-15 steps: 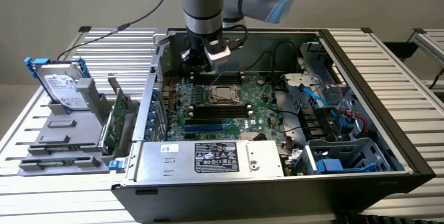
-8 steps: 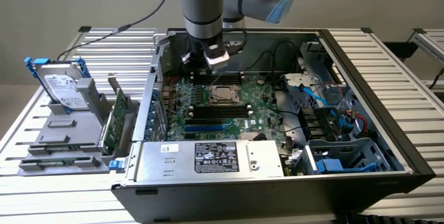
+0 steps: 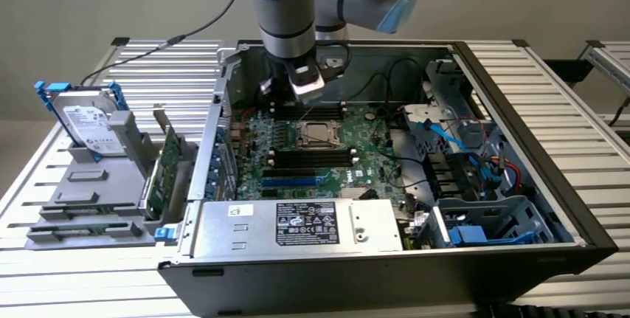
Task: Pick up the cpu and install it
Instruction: 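Close the cpu cover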
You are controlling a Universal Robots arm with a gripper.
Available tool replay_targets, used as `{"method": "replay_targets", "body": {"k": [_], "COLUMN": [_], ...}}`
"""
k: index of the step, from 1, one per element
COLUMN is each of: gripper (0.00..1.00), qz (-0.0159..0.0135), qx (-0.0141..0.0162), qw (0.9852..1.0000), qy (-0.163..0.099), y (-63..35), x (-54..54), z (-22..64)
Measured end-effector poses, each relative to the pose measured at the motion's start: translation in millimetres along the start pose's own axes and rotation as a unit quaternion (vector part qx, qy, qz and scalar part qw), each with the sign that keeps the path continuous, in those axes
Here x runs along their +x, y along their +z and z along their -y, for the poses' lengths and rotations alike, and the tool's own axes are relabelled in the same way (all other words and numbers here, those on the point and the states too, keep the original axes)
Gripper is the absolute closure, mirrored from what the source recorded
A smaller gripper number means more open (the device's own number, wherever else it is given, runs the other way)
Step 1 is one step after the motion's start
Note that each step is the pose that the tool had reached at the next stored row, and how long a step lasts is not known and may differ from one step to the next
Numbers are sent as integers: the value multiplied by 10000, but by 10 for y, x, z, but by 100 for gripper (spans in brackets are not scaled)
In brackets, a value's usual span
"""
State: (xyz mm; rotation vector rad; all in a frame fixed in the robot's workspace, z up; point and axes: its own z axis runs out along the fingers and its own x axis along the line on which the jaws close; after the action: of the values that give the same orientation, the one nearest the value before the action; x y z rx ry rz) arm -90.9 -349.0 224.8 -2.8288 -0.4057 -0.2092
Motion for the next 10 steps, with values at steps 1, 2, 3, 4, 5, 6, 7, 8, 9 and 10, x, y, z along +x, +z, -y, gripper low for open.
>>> {"method": "replay_targets", "body": {"k": [1,2,3,4,5,6,7,8,9,10], "gripper": [89,89,89,89,89,89,89,89,89,89], "qz": [-10,-21,-30,-38,-46,-54,-60,-65,-71,-76], "qx": [-30,-51,-62,-67,-71,-74,-77,-80,-81,-84], "qw": [10000,10000,10000,10000,10000,10000,9999,9999,9999,9999], "qy": [1,3,8,14,19,25,30,37,43,49], "y": [6,15,27,42,59,76,93,111,129,146], "x": [-1,-3,-6,-8,-11,-14,-18,-21,-24,-28], "z": [-1,-4,-7,-11,-15,-20,-24,-29,-34,-38]}}
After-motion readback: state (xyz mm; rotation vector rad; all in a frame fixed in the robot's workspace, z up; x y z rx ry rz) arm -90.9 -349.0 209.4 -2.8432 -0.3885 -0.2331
